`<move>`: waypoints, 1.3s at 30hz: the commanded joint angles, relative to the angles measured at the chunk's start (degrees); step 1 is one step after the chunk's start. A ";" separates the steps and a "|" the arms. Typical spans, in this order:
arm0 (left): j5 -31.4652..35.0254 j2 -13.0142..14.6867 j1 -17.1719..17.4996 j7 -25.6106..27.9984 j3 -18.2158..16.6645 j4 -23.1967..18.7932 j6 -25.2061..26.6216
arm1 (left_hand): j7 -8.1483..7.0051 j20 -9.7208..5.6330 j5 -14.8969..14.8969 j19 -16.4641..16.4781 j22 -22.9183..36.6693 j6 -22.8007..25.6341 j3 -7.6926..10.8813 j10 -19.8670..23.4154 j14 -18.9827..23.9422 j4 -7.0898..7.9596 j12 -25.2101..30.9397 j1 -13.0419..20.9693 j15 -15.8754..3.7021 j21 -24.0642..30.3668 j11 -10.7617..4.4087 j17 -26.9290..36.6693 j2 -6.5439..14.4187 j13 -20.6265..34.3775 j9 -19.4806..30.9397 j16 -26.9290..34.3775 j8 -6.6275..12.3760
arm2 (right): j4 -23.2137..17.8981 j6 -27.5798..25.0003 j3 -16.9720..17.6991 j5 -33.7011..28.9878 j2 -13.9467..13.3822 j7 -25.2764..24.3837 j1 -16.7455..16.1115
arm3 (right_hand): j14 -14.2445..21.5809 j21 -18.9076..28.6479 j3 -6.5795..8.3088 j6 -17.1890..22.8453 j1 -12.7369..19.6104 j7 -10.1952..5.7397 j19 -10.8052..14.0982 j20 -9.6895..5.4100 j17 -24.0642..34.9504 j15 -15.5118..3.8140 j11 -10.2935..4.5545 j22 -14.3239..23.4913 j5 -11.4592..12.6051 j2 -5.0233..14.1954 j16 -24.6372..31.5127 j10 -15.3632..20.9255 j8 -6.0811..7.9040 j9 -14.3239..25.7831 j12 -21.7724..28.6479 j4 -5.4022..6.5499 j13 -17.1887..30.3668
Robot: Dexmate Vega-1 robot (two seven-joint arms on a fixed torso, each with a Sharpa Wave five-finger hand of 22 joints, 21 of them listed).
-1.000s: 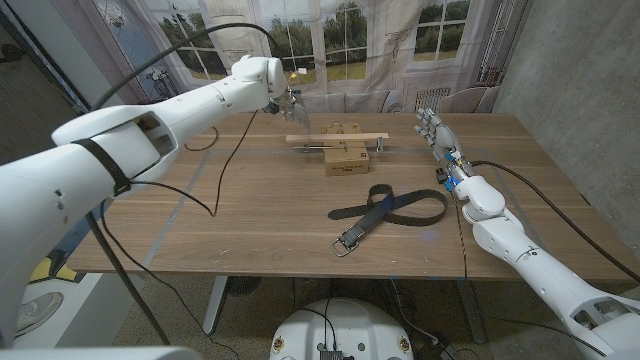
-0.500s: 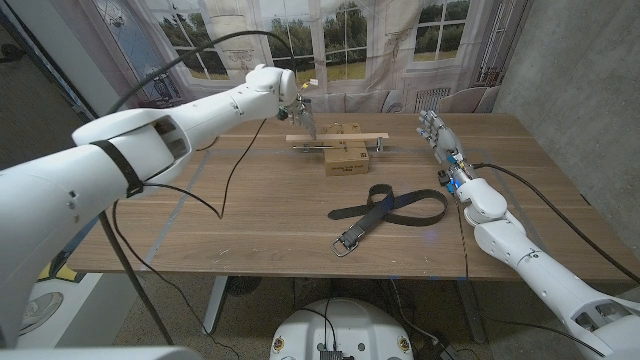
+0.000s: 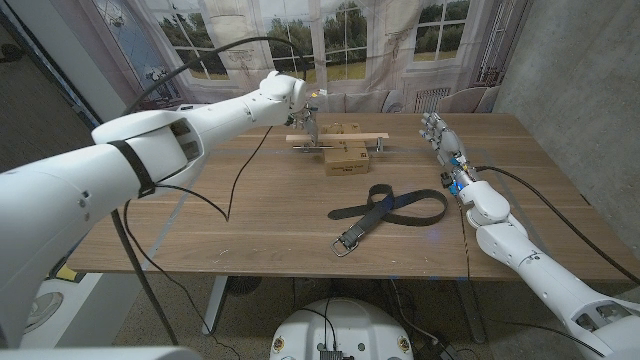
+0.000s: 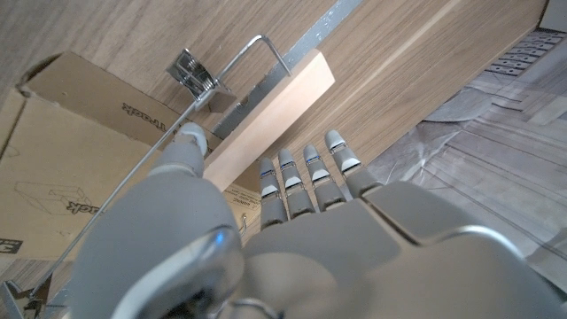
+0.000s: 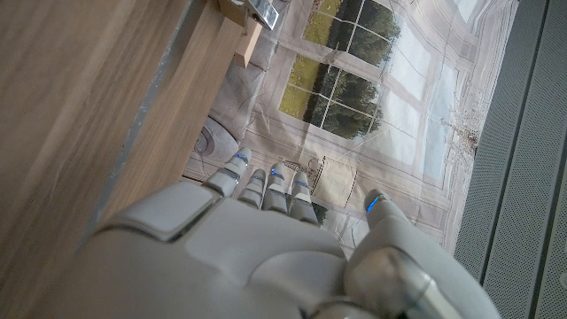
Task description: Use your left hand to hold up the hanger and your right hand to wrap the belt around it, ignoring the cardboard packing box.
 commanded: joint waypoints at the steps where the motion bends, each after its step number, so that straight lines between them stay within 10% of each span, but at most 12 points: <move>1: 0.31 -2.59 0.96 2.38 0.57 3.56 -1.81 | -0.25 0.02 0.27 0.97 0.30 0.51 -0.06 1.35 1.16 0.14 0.02 0.72 -1.63 -0.21 -0.30 0.17 0.34 0.23 0.09 0.37 -0.11 | 1.07 0.47 0.46 0.72 -0.13 0.84 0.04 | 0.57 0.25 0.13 0.20 0.20 -0.05 0.53 0.08 0.07 0.25 -0.03 0.23 0.34 0.24 0.55 0.44 0.16 0.19 0.16 -0.35 0.29; 25: -2.30 -4.75 3.87 5.88 0.00 8.65 -2.90 | 0.22 1.87 -0.06 7.17 0.34 2.81 1.54 6.28 6.39 0.25 0.80 4.14 -2.77 1.46 -0.53 0.26 4.65 0.27 0.13 1.41 -0.01 | 1.26 -0.27 0.87 1.53 -0.29 1.08 -0.35 | 0.74 0.22 0.04 0.17 0.12 -0.23 0.54 0.20 0.10 0.33 -0.05 0.23 0.33 0.27 0.54 0.54 0.13 0.19 0.08 -0.39 0.30; 33: -5.42 -4.29 6.33 8.63 -2.50 8.84 -1.47 | 2.23 2.82 -0.43 19.21 0.27 6.06 7.95 12.03 16.49 0.11 1.16 10.46 -3.34 5.55 -0.11 0.57 11.97 0.37 0.27 2.92 -0.03 | 1.00 -0.92 0.64 1.10 -0.34 0.82 0.10 | 0.82 0.24 0.00 0.18 0.07 -0.17 0.62 0.21 0.11 0.33 -0.06 0.24 0.32 0.27 0.54 0.64 0.14 0.19 0.08 -0.38 0.30; 39: -7.63 -3.23 7.89 11.39 -4.64 7.62 -0.19 | 3.55 0.81 -0.40 25.98 0.67 9.63 16.75 16.89 25.32 3.90 1.87 15.59 -5.30 9.20 -0.31 1.73 12.72 0.90 0.78 5.38 0.54 | 1.27 -1.14 0.30 0.67 -0.22 0.93 0.76 | 0.82 0.22 -0.03 0.14 0.04 -0.16 0.60 0.17 0.12 0.34 0.08 0.24 0.31 0.29 0.52 0.66 0.12 0.19 0.06 -0.38 0.30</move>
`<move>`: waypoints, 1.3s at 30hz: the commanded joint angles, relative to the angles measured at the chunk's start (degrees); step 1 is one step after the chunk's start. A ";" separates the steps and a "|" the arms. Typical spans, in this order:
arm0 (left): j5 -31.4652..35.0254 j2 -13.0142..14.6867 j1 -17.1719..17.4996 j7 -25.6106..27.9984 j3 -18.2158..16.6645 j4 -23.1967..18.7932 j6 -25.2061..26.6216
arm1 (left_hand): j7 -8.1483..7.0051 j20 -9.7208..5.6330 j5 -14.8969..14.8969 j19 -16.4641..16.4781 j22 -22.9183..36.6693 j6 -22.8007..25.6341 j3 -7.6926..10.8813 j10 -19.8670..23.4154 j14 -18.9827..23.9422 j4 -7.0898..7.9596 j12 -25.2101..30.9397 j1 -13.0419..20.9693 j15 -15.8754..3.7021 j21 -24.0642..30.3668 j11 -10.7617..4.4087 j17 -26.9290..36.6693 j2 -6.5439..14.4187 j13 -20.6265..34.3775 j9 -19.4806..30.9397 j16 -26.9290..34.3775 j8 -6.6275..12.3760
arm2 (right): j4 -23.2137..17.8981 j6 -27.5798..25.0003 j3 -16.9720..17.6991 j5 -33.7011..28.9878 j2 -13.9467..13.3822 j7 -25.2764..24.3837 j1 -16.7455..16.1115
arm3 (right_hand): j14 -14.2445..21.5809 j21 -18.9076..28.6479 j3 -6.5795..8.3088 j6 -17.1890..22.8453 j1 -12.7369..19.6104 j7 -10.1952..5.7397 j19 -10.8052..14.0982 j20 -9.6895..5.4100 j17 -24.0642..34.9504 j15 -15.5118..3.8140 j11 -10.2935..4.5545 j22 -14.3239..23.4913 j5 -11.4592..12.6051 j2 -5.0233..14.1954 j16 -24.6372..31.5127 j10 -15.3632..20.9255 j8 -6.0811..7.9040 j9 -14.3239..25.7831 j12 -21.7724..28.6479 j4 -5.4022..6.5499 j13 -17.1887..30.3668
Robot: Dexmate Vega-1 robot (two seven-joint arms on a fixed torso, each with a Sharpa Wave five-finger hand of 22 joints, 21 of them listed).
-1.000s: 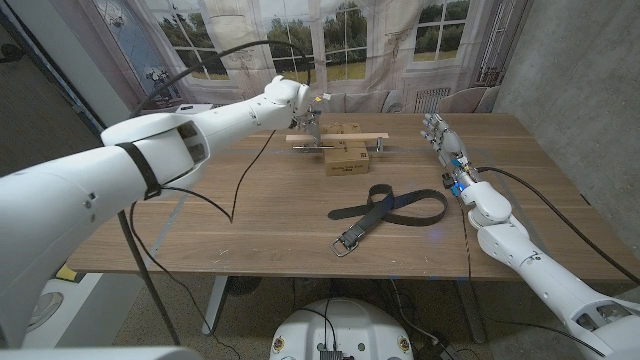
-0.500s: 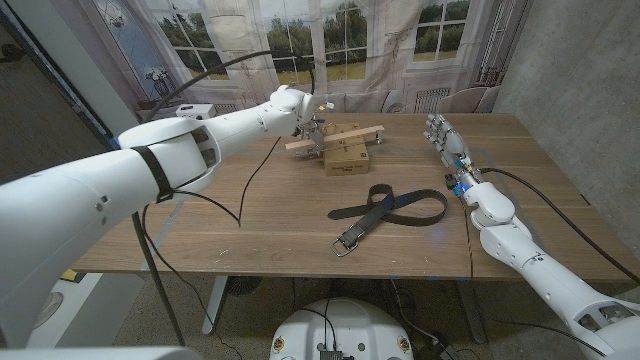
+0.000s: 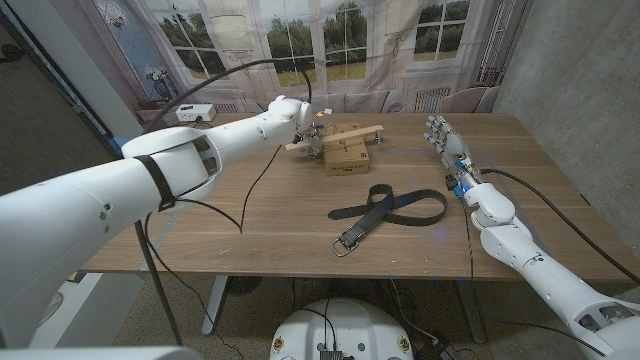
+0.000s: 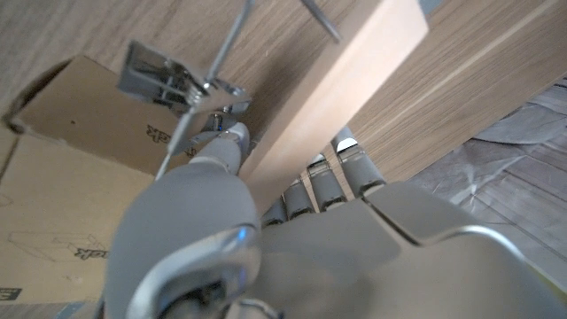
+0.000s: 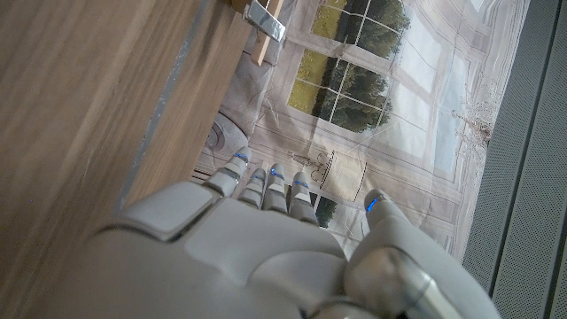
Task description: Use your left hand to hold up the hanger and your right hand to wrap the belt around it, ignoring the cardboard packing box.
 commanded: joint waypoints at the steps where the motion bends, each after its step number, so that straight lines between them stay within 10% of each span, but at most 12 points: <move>1: -3.72 1.40 3.12 4.16 -3.24 -1.07 1.98 | 1.18 -2.52 -0.02 6.56 0.55 3.89 6.34 4.51 7.75 3.67 1.14 3.63 -5.16 3.79 -0.54 0.83 0.44 0.60 0.66 2.21 0.73 | 0.10 -0.61 -0.50 -0.66 0.08 -0.08 0.96 | 0.43 0.22 -0.03 0.15 0.03 -0.18 0.38 -0.04 0.14 0.15 0.03 0.24 0.31 0.29 0.52 0.65 0.12 0.19 0.05 -0.38 0.31; 6: -3.50 4.15 5.49 9.59 -4.73 -6.52 4.53 | 2.09 -10.58 -0.15 18.73 1.57 12.28 10.50 15.34 30.67 8.99 6.57 6.07 -9.52 13.79 -2.22 3.02 -0.25 4.82 3.19 9.60 3.00 | 0.66 -0.53 -0.67 -0.79 0.33 0.08 1.42 | 0.46 0.21 -0.04 0.21 0.02 -0.14 0.38 -0.03 0.14 0.21 -0.02 0.24 0.31 0.31 0.52 0.67 0.14 0.19 0.04 -0.38 0.31; 11: -2.76 6.47 7.67 14.78 -5.80 -11.46 6.49 | 1.60 -15.02 0.21 26.39 2.77 15.08 7.55 22.09 47.54 9.54 17.62 6.03 -9.63 22.86 -3.93 10.77 -1.26 14.59 6.89 19.25 2.78 | 0.72 -0.82 -0.74 -0.83 0.49 -0.18 1.53 | 0.46 0.20 -0.06 0.19 0.00 -0.17 0.37 0.01 0.15 0.29 0.14 0.24 0.31 0.32 0.51 0.67 0.13 0.19 0.02 -0.38 0.31; 15: -1.27 8.37 9.62 20.22 -6.35 -15.17 7.28 | 0.91 -16.18 2.82 23.39 14.14 19.28 3.63 22.33 46.90 10.97 36.32 3.09 -9.29 37.12 -3.20 26.40 -3.63 37.93 13.57 35.52 3.55 | 0.59 -0.90 -0.79 -1.12 0.45 -0.52 1.50 | 0.46 0.20 -0.07 0.19 -0.01 -0.20 0.37 0.00 0.15 0.27 0.07 0.24 0.31 0.34 0.50 0.66 0.13 0.19 0.00 -0.38 0.31; 19: 0.64 10.25 10.95 24.29 -6.40 -18.47 7.19 | 1.19 -16.03 6.57 20.68 20.72 22.22 3.82 22.94 46.60 16.44 48.85 -2.20 -8.82 44.52 -3.86 38.93 -5.62 57.85 20.52 44.63 8.31 | 0.12 -1.09 -0.81 -1.34 0.31 -0.86 1.36 | 0.45 0.20 -0.08 0.18 -0.01 -0.21 0.38 0.00 0.15 0.30 -0.01 0.24 0.31 0.35 0.48 0.65 0.13 0.19 -0.02 -0.39 0.31; 26: 2.97 13.56 12.84 29.28 -7.36 -23.64 5.25 | 2.21 -15.50 9.61 21.96 23.54 24.32 3.25 26.98 47.08 18.10 60.06 -10.09 -8.35 47.23 -3.25 45.15 -6.29 59.24 29.20 49.75 16.56 | -1.26 -1.32 -0.84 -1.92 0.08 -1.82 0.86 | 0.44 0.19 -0.10 0.15 -0.03 -0.26 0.39 -0.02 0.15 0.25 -0.07 0.24 0.31 0.36 0.46 0.66 0.12 0.19 -0.03 -0.40 0.31; 39: 10.63 19.56 15.44 34.51 -8.43 -32.18 2.95 | 3.12 -15.24 11.33 22.17 25.63 23.09 3.94 27.72 47.18 17.66 66.49 -13.79 -8.21 48.79 -3.72 46.47 -5.73 59.14 36.29 51.87 22.45 | -6.97 -3.83 -1.05 -4.87 -1.88 -5.97 -1.87 | 0.46 0.20 0.04 0.15 0.29 -0.22 0.47 -0.05 0.10 0.29 -0.05 0.23 0.33 0.55 0.41 0.61 0.12 0.19 -0.09 -0.62 0.31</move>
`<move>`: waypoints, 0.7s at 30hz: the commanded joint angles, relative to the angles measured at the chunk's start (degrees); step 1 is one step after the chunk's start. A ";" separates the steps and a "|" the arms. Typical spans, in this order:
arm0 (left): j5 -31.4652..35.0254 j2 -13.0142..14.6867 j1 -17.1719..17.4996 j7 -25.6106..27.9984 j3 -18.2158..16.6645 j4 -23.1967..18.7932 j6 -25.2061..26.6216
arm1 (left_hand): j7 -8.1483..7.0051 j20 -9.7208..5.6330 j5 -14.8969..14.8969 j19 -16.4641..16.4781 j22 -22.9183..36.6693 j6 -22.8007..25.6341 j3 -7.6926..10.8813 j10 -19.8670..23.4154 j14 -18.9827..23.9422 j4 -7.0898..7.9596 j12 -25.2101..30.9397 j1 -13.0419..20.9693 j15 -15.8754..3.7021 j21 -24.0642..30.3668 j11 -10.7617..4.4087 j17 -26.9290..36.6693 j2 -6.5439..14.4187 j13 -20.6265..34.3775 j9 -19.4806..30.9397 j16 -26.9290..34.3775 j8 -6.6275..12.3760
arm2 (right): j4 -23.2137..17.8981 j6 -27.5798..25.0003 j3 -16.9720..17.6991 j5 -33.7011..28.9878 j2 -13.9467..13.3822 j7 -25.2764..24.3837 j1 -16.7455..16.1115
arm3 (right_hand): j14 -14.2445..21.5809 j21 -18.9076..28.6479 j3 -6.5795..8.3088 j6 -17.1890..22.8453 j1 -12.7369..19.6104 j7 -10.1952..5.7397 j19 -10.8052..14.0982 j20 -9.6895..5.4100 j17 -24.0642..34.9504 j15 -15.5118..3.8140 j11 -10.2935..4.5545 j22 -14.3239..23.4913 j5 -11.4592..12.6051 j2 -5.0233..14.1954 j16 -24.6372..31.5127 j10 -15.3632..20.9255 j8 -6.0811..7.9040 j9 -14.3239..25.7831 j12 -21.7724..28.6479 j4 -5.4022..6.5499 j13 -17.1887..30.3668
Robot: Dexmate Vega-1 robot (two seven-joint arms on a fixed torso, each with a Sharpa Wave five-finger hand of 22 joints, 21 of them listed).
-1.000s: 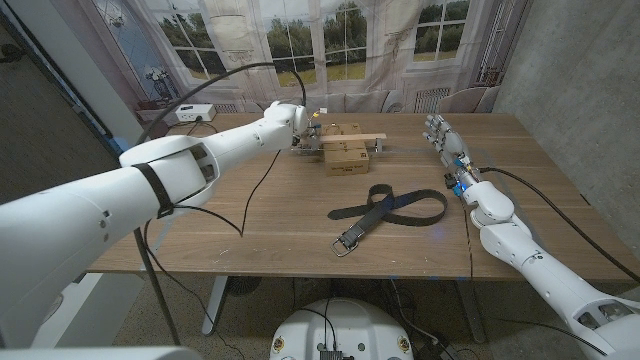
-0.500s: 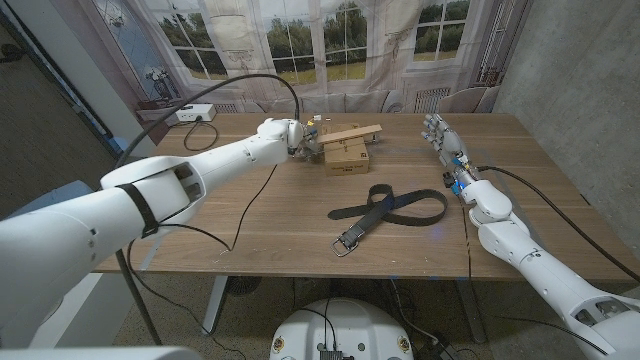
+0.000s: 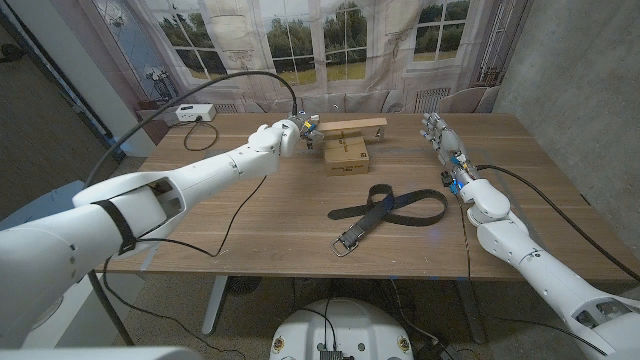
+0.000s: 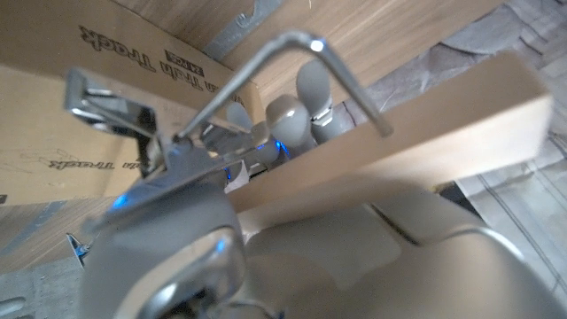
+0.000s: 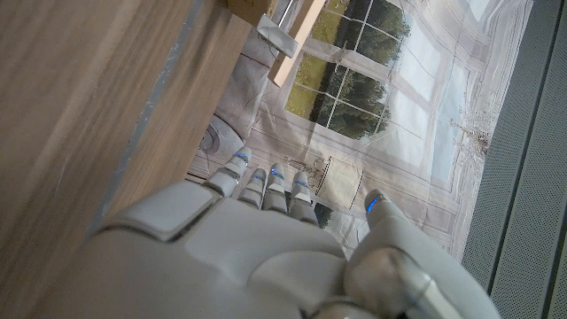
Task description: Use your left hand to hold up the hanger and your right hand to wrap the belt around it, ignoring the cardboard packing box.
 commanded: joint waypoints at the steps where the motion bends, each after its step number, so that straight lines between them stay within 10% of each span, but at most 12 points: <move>1: 6.07 5.97 3.16 6.04 -1.62 -8.51 -2.66 | 1.45 -2.25 0.76 0.55 0.57 -0.43 0.45 0.35 0.30 -0.19 1.88 -1.10 0.29 0.71 -0.36 0.74 0.09 0.18 2.25 1.12 1.83 | -5.67 -2.72 -0.10 -2.60 -2.03 -4.32 -2.74 | 0.46 0.20 0.37 0.21 0.49 -0.13 0.47 -0.03 0.09 0.23 -0.37 0.22 0.33 0.62 0.40 0.45 0.15 0.19 -0.12 -0.52 0.31; 9: 9.29 9.42 6.12 11.90 -4.34 -12.51 -5.13 | 1.52 -2.28 1.19 0.50 0.55 -0.83 0.84 -0.23 0.25 -0.28 3.60 -1.93 0.27 0.86 -0.45 1.14 0.32 0.18 4.33 1.84 3.64 | -14.76 -8.07 0.33 -6.32 -5.97 -9.42 -7.24 | 0.51 0.15 1.56 0.74 2.82 0.13 0.56 0.11 -0.03 0.14 -0.29 0.15 0.23 1.52 0.34 0.65 0.45 0.18 -0.10 -2.03 0.28; 21: 12.78 14.32 11.10 19.06 -9.12 -17.76 -6.28 | 1.40 -2.24 1.79 0.25 0.11 -1.23 1.50 -1.38 0.02 -0.51 6.76 -3.33 0.33 1.09 -0.60 0.34 0.38 0.13 4.15 1.91 4.86 | -30.16 -19.13 0.49 -15.20 -11.66 -17.92 -14.41 | 4.27 0.63 4.75 3.91 10.16 0.54 2.83 0.62 -0.18 -0.06 -0.43 0.10 -1.38 2.71 1.13 3.47 1.23 0.22 0.58 -7.50 0.28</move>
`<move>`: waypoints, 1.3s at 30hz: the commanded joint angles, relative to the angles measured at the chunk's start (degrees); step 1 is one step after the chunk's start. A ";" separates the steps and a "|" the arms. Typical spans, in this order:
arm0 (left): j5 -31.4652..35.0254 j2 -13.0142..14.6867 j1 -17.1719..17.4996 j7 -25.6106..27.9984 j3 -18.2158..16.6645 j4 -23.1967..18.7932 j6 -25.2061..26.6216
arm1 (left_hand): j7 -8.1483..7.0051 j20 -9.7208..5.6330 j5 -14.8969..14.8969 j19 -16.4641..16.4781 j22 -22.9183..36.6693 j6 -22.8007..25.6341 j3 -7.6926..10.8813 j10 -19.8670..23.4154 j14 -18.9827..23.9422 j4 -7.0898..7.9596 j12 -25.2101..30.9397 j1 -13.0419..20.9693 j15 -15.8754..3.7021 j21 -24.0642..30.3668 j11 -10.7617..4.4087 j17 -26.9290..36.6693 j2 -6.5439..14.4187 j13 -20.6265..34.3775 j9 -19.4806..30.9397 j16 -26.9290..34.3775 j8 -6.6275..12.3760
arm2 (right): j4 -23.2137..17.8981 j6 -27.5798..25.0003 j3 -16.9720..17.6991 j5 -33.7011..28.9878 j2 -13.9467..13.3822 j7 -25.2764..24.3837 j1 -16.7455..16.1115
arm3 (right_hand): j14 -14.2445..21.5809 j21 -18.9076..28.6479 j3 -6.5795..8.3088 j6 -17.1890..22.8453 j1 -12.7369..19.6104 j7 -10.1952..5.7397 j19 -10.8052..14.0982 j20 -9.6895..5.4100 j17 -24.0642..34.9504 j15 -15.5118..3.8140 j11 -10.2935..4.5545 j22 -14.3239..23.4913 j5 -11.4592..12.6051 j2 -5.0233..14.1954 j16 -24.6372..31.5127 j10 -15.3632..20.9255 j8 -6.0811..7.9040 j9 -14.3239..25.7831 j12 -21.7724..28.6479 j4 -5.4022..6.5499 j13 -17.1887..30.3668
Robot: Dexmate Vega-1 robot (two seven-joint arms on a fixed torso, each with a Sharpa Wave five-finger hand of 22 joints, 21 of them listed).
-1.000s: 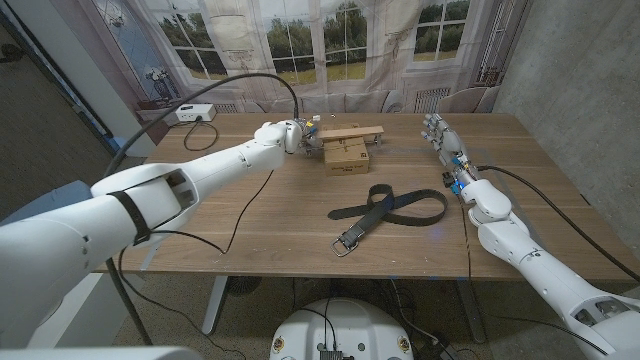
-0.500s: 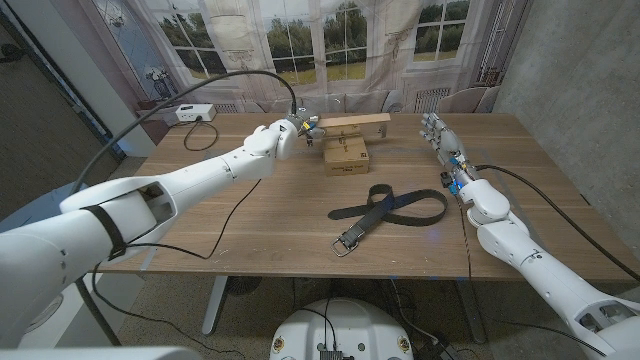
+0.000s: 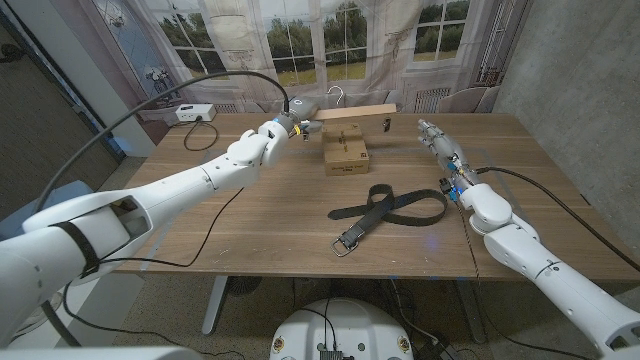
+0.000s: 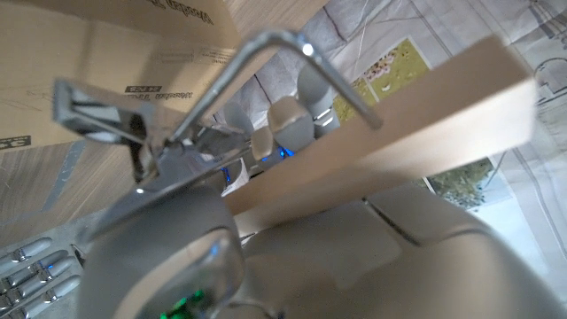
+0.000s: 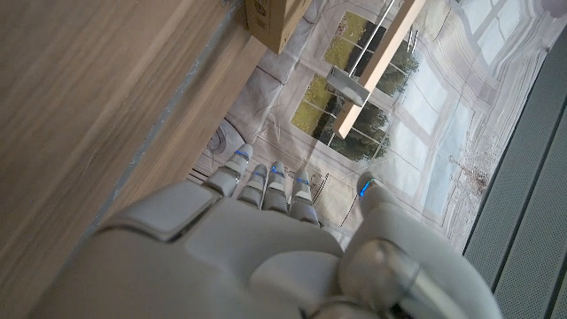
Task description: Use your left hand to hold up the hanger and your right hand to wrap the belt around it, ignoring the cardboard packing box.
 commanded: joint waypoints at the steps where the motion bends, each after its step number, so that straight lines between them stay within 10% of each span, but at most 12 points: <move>1: 3.86 4.62 4.49 7.18 -4.17 -5.03 -1.59 | 0.91 -2.22 0.52 0.08 0.02 -0.88 0.63 -0.84 -0.09 -0.04 1.29 -0.96 0.14 0.63 -0.37 -0.07 -0.17 0.12 -0.31 0.30 0.72 | -13.49 -9.83 0.27 -7.80 -5.02 -7.54 -6.25 | 1.22 0.39 0.58 1.39 1.69 0.23 0.93 0.12 -0.06 -0.13 -0.11 0.10 -0.54 0.10 0.50 1.07 0.58 0.08 0.59 -1.32 0.28; 21: 6.53 13.27 13.00 15.24 -11.60 -11.36 -3.89 | 0.59 -2.40 1.01 -0.47 -0.73 -1.42 1.04 -1.65 -0.57 -0.06 2.63 -2.15 0.26 0.52 -0.46 -1.10 -0.54 0.10 -0.79 0.08 1.56 | -28.02 -27.33 -1.55 -20.09 -8.47 -13.25 -11.30 | 3.93 0.42 3.31 5.11 8.26 0.53 2.41 -0.14 -0.09 -1.22 -1.24 0.12 -1.35 1.49 0.56 3.88 1.02 0.20 0.83 -4.88 0.32; 39: 6.88 13.47 15.54 17.54 -14.28 -12.45 -4.23 | 0.60 -2.31 1.50 -0.72 -1.21 -1.68 1.65 -1.70 -0.18 -0.18 2.99 -3.18 0.23 0.81 -0.51 -1.45 -0.76 0.08 -1.45 0.79 2.54 | -39.83 -45.58 -3.17 -28.86 -11.54 -15.63 -16.35 | 11.42 1.16 5.09 8.55 15.85 1.17 6.47 1.13 0.16 -1.69 -1.29 0.24 -1.77 0.73 2.10 8.94 1.01 0.38 1.57 -5.38 0.56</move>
